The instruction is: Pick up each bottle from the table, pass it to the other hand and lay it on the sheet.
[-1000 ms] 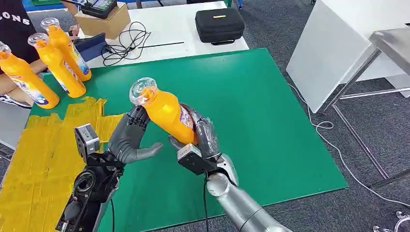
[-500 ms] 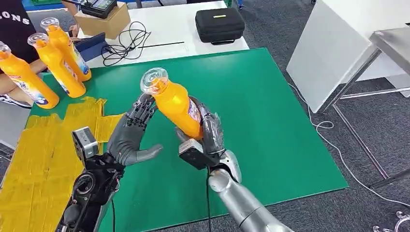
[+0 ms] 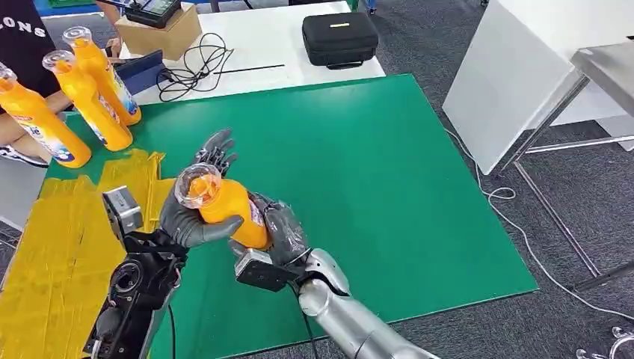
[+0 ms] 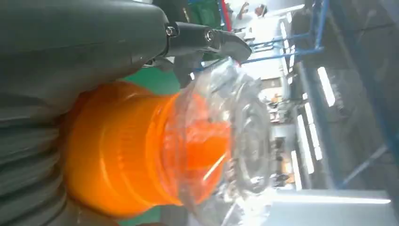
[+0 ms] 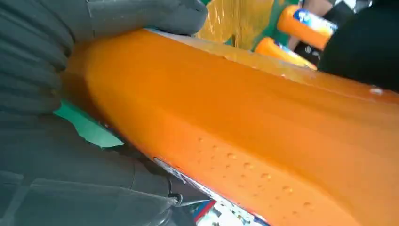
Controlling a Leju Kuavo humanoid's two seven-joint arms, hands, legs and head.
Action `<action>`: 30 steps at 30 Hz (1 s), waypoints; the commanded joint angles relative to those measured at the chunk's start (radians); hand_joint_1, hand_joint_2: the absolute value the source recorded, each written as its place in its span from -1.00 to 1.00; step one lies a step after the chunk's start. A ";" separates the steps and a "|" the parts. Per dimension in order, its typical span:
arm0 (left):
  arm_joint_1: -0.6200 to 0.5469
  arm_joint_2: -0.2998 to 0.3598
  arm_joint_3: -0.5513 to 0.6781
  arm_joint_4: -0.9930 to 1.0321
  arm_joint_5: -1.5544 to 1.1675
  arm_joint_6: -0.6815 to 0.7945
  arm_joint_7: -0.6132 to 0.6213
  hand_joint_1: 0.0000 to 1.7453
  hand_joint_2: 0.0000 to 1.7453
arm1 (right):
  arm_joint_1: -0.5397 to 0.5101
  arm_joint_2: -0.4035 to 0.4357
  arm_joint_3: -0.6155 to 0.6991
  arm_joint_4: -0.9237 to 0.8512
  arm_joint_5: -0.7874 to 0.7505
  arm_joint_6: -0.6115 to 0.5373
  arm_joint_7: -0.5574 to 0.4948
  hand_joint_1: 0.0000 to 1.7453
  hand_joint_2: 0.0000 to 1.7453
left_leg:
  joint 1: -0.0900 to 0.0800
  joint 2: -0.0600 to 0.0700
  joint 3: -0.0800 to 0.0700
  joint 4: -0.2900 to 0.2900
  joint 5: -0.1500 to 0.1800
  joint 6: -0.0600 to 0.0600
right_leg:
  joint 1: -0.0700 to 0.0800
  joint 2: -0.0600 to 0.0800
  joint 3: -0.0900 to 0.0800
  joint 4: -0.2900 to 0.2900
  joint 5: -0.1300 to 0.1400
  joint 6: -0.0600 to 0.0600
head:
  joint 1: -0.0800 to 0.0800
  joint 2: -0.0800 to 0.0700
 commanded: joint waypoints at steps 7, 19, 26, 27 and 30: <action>-0.069 0.008 -0.013 0.123 -0.001 0.023 0.000 -1.00 1.00 | -0.058 0.014 0.220 0.155 -0.002 0.045 -0.007 1.00 1.00 | 0.001 0.000 0.003 0.000 -0.001 -0.001 | 0.001 -0.002 0.004 0.000 -0.002 -0.001 | 0.000 0.000; -0.080 0.013 -0.010 0.134 -0.022 0.024 -0.012 1.00 1.00 | -0.069 0.000 0.203 0.133 -0.032 0.006 0.004 1.00 1.00 | 0.001 -0.001 0.003 0.000 -0.001 -0.001 | 0.001 -0.002 0.004 0.000 -0.002 -0.001 | 0.000 0.000; -0.083 0.015 -0.004 0.138 -0.027 0.028 -0.015 1.00 1.00 | -0.071 -0.006 0.183 0.111 -0.046 -0.017 0.005 1.00 1.00 | 0.001 -0.001 0.002 0.000 -0.001 -0.001 | 0.001 -0.002 0.003 0.000 -0.001 -0.001 | 0.000 0.000; -0.084 0.018 0.000 0.138 -0.027 0.029 -0.015 1.00 1.00 | -0.078 -0.010 0.173 0.101 -0.051 -0.021 0.007 1.00 1.00 | 0.001 -0.001 0.004 0.001 -0.002 -0.002 | 0.001 -0.002 0.005 0.000 -0.003 -0.001 | 0.000 0.000; -0.082 0.018 0.007 0.133 -0.027 0.031 -0.015 1.00 1.00 | -0.083 -0.016 0.161 0.083 -0.057 -0.021 0.013 1.00 1.00 | 0.001 -0.001 0.004 0.001 -0.002 -0.002 | 0.001 -0.002 0.004 0.001 -0.002 -0.001 | 0.000 0.000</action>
